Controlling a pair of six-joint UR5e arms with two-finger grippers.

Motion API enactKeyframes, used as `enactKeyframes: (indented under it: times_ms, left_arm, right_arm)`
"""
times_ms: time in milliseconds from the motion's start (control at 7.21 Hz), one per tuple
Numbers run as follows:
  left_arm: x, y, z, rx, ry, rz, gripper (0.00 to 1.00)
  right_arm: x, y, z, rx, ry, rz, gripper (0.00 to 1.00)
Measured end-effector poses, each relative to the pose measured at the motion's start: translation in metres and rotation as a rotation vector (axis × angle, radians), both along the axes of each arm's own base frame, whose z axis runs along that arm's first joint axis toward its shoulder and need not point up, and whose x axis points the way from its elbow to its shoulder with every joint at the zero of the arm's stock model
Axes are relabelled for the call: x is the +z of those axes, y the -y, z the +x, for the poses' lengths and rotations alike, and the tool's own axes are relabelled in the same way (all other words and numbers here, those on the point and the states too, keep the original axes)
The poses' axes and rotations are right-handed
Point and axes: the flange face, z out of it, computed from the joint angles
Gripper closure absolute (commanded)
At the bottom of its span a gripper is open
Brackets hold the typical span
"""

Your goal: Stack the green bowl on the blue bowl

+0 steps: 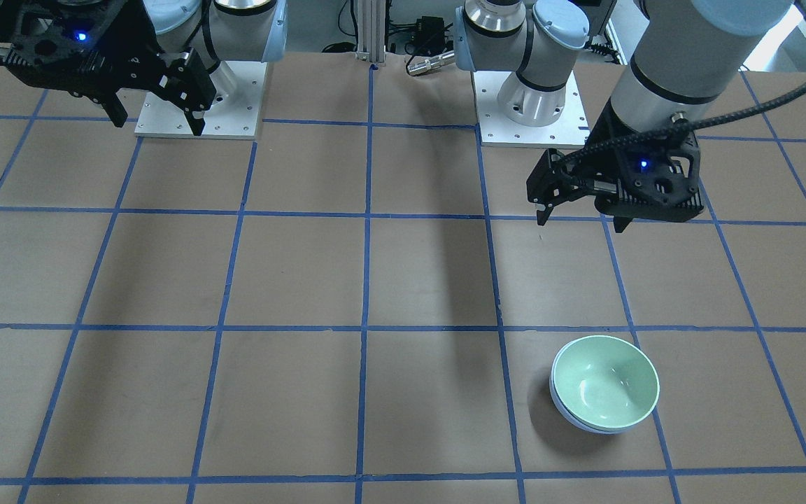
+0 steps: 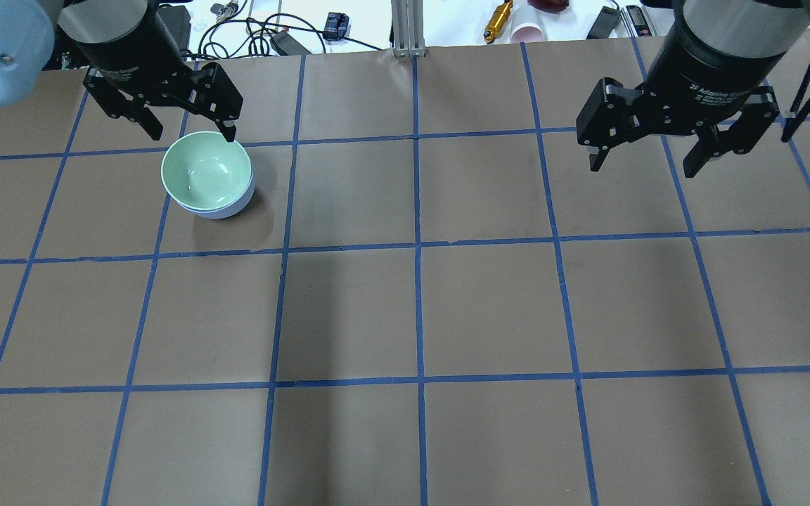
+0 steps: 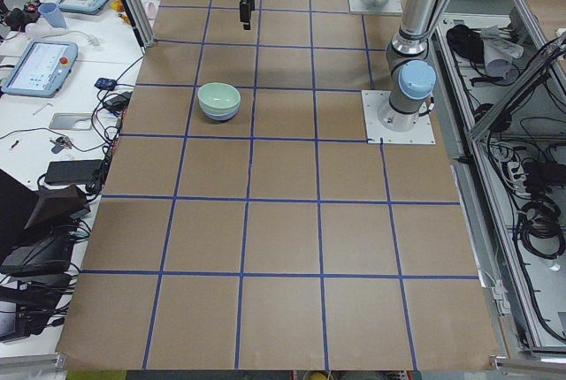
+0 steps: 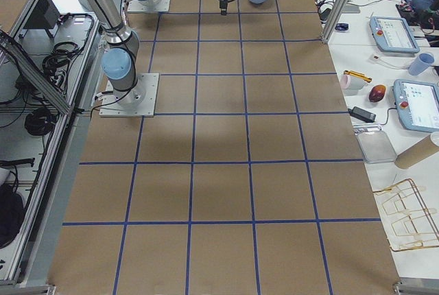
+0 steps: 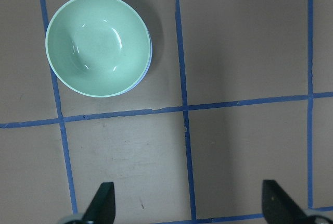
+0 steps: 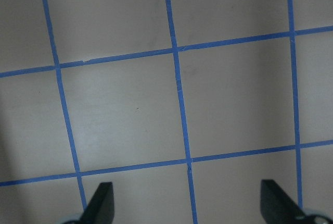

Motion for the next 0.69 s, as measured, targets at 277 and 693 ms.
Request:
enactKeyframes:
  times_ms: [277, 693]
  left_arm:
    - [0.006, -0.013, -0.004, -0.010, 0.006, -0.010, 0.00]
    - [0.018, -0.027, -0.006, -0.013, 0.014, -0.025, 0.00]
  right_arm:
    - [0.000, 0.000, 0.000, 0.000, 0.000, 0.000, 0.00]
    - [0.000, 0.000, 0.000, 0.000, 0.000, 0.000, 0.00]
